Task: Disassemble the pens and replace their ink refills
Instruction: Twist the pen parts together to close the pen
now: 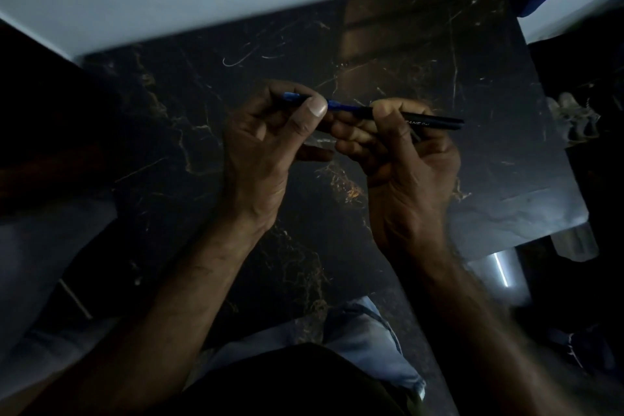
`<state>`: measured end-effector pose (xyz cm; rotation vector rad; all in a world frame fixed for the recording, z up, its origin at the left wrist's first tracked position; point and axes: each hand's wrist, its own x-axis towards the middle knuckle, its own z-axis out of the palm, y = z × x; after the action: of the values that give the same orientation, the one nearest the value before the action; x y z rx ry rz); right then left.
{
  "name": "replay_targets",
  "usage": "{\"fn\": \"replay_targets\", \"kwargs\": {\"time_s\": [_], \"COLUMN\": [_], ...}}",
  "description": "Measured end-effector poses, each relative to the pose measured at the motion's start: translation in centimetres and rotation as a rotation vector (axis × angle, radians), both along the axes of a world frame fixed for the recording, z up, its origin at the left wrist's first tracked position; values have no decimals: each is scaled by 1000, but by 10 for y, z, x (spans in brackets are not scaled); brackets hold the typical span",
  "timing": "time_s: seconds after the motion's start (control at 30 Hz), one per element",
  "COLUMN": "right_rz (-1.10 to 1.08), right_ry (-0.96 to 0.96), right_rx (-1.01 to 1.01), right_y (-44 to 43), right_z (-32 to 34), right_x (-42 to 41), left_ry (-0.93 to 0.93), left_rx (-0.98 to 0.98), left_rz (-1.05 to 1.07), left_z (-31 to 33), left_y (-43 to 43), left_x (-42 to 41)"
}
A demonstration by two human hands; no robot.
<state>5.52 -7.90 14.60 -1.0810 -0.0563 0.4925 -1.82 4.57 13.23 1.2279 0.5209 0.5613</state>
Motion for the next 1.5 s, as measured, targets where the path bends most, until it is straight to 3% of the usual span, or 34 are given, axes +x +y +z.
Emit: {"fn": "replay_targets", "kwargs": {"time_s": [0.27,0.6,0.9,1.03,1.23,1.37,1.5], "right_rz": [45,153,159,244,240,257,219], "right_ry": [-114,29,201,219,21,-105,-74], "right_rx": [-124,-17,-250,-227,-115,-247,-335], "right_y": [0,-1,2,-1,-15,-14,-11], "right_z": [-1,-7,-9,-10,-12,-15,-23], "right_x": [-1,1,4,10,15,17,16], "left_ry": [-2,-45,-56,-59,-50,-13,0], "left_rx": [58,49,126,88,18,-4,5], "left_rz": [-71,-150,-259,-179,-94,-50,-26], "left_z": [-12,-14,-22,-26,-25,-25,-24], "left_y": [-3,6,2,0,5,4,4], "left_x": [-1,-5,-3,-4,-6,-7,-11]}}
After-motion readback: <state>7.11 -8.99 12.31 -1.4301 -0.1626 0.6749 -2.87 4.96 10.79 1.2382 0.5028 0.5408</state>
